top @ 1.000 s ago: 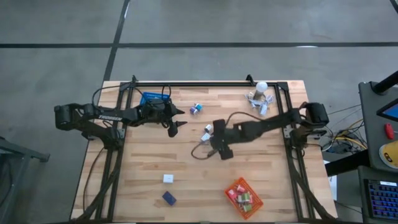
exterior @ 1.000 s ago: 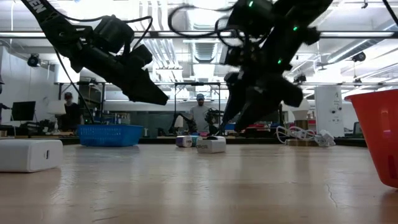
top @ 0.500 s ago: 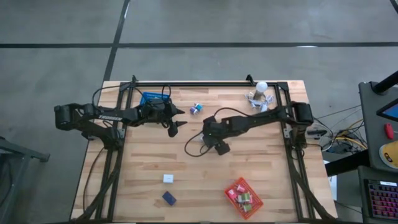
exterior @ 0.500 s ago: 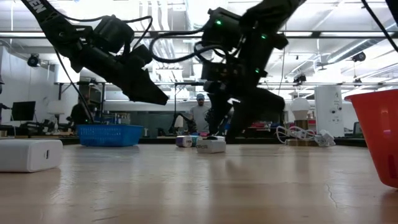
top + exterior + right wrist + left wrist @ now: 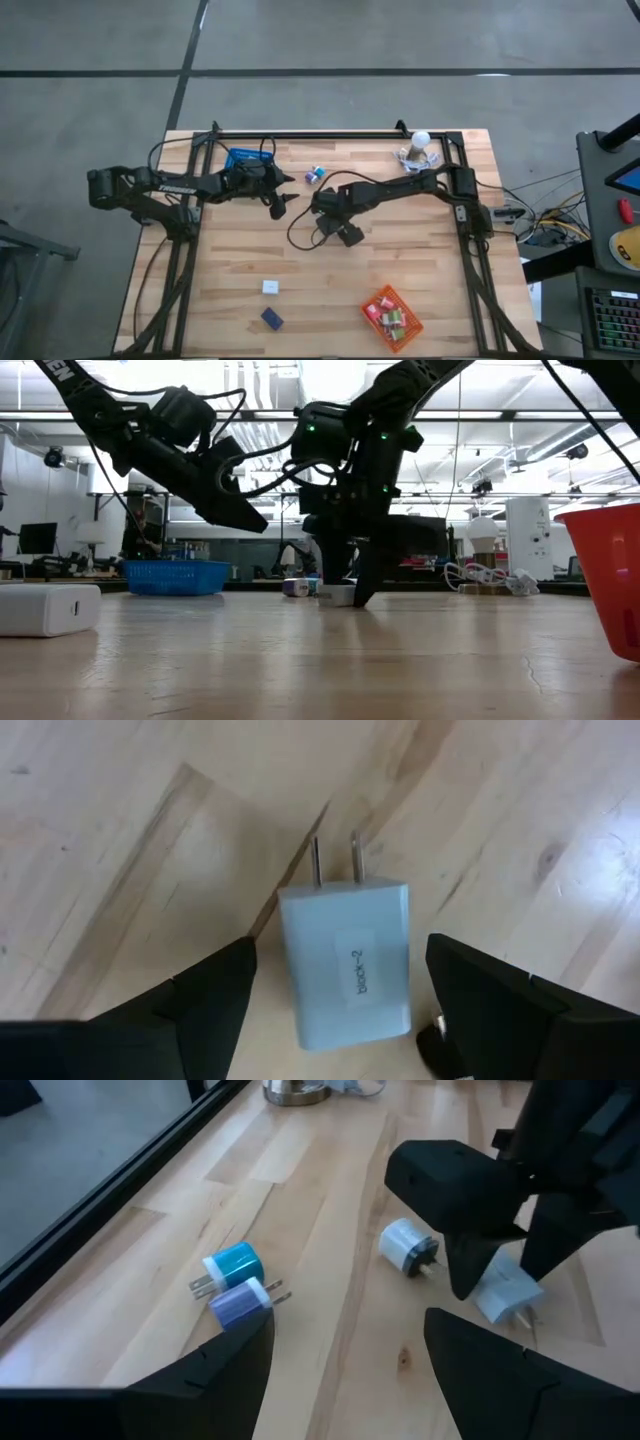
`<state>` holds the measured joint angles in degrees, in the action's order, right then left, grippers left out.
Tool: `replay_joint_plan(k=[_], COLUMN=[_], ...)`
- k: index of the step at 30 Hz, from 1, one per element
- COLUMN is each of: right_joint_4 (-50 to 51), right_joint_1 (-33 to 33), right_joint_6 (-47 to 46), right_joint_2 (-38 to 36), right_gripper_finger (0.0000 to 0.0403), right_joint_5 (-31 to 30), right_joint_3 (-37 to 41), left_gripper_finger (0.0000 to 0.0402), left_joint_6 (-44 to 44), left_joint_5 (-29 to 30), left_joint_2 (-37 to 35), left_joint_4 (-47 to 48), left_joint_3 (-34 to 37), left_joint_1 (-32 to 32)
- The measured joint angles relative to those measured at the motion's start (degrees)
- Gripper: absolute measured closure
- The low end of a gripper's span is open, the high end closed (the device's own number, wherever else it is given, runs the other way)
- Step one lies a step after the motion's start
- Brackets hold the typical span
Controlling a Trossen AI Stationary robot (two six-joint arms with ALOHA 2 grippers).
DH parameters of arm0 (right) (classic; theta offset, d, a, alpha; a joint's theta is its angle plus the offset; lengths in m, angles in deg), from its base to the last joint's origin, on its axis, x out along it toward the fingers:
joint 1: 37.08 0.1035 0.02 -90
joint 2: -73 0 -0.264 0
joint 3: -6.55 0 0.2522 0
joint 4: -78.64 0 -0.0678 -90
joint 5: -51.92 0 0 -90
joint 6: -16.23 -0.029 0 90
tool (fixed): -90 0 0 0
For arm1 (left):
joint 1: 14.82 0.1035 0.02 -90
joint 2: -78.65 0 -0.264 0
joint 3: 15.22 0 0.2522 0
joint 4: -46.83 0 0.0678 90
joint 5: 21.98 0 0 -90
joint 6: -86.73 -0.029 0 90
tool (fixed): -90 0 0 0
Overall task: Pick & Place Office items
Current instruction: Put the top white charger adapter into the orange bin
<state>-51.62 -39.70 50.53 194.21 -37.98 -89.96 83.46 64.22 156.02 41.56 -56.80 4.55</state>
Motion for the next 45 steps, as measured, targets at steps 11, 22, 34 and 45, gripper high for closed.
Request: replay_joint_plan(k=[11, 22, 34, 45], right_joint_4=[-0.5, 0.8, -2.3, -5.0], right_joint_1=[0.0, 0.4, 4.0, 4.7], right_joint_6=[0.5, -2.3, -10.1, -9.9], right_joint_2=[-0.1, -0.1, -0.2, -0.1], right_gripper_finger=[0.0110, 0.0202, 0.0245, 0.0245], right_joint_5=[0.0, 0.2, -0.5, 0.4], right_joint_3=[-2.1, -1.7, -1.2, -0.3], left_gripper_finger=[0.0142, 0.0142, 0.0142, 0.0142], left_joint_6=[-1.3, -1.2, -1.2, -2.3], left_joint_5=[0.8, 0.8, 0.8, 1.1], left_joint_2=[0.0, 0.0, 0.0, 0.0], left_joint_4=[0.7, 0.7, 0.6, -0.2], left_joint_3=[0.0, 0.0, 0.0, 0.0], left_joint_1=[0.0, 0.0, 0.0, 0.0])
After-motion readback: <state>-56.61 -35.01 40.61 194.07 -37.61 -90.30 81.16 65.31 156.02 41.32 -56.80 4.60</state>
